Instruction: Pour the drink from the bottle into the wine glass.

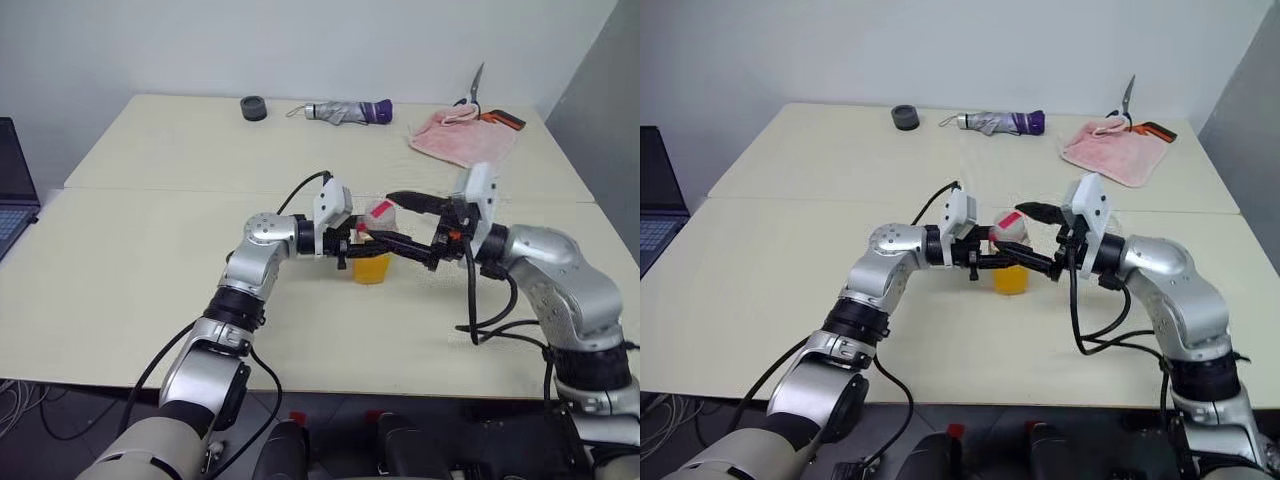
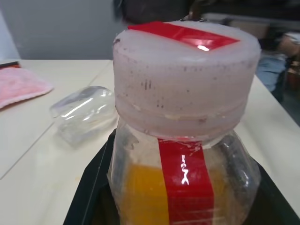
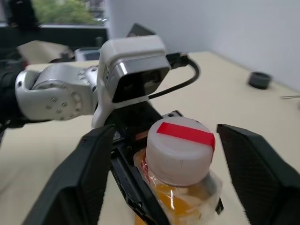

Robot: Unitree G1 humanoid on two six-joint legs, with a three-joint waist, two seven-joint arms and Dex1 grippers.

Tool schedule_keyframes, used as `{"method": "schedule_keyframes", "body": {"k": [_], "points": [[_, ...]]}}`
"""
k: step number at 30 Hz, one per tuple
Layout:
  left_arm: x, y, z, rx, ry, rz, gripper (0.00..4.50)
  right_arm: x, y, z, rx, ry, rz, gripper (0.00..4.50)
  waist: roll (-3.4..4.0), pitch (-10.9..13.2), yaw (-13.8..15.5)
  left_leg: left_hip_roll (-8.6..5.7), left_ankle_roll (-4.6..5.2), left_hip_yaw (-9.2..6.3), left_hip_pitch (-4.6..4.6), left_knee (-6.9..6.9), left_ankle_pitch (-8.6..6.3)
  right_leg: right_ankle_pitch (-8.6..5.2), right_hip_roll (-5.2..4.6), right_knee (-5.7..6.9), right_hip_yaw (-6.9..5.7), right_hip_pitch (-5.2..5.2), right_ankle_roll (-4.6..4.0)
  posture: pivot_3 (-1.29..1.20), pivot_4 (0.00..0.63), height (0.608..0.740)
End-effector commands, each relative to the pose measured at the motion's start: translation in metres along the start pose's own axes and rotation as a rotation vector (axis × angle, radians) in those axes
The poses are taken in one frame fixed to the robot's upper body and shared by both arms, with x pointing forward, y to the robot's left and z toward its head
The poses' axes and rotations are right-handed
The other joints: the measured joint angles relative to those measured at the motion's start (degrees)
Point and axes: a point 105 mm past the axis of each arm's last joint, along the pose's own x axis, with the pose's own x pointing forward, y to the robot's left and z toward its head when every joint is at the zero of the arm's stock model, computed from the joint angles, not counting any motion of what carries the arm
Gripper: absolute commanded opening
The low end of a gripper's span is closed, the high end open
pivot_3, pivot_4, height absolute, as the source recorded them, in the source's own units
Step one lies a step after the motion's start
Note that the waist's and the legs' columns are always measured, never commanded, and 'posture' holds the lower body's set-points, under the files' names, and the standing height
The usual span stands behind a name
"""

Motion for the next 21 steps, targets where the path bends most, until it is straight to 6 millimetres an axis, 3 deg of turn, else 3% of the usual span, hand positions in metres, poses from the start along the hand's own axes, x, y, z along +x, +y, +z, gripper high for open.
{"method": "schedule_keyframes", "body": {"k": [1,5,8,12,21], "points": [[0.005,0.006,0.018,0.058,-0.044,0.024,1.82,-0.003,0.017,0.017,-0.066,-0.058,-0.167,3.92,0.00,0.00,-0.03,0.01,0.00,0.00,0.00,-0.01,0.00,0.00,0.01,0.00,0.00,0.00,0.00,0.00,0.150,0.740],[0.011,0.008,0.016,0.058,-0.038,0.031,1.82,0.005,0.018,0.010,-0.070,-0.040,-0.404,3.92,0.00,0.00,-0.21,0.00,-0.02,0.06,0.05,0.03,0.01,-0.01,0.03,0.11,0.07,-0.02,0.01,0.00,0.150,0.740],[0.015,0.009,0.014,0.061,-0.031,0.028,1.82,0.012,0.016,0.005,-0.039,-0.033,-0.489,3.92,0.00,0.00,-0.19,-0.01,-0.04,0.04,0.06,0.09,0.02,-0.01,0.07,0.14,0.05,-0.02,0.03,0.00,0.150,0.740],[0.018,0.011,0.014,0.066,-0.029,0.024,1.82,0.022,0.023,-0.002,-0.033,-0.016,-0.501,3.92,0.00,0.00,-0.18,-0.01,-0.03,0.05,0.06,0.06,0.02,-0.01,0.08,0.11,0.06,-0.02,0.02,0.00,0.150,0.740],[0.020,0.010,0.014,0.075,-0.030,0.020,1.82,0.026,0.009,-0.007,-0.014,-0.021,-0.594,3.92,0.00,0.00,-0.17,-0.01,-0.02,0.05,0.03,0.03,0.02,-0.01,0.07,0.06,0.04,-0.02,0.01,0.00,0.150,0.740]]}}
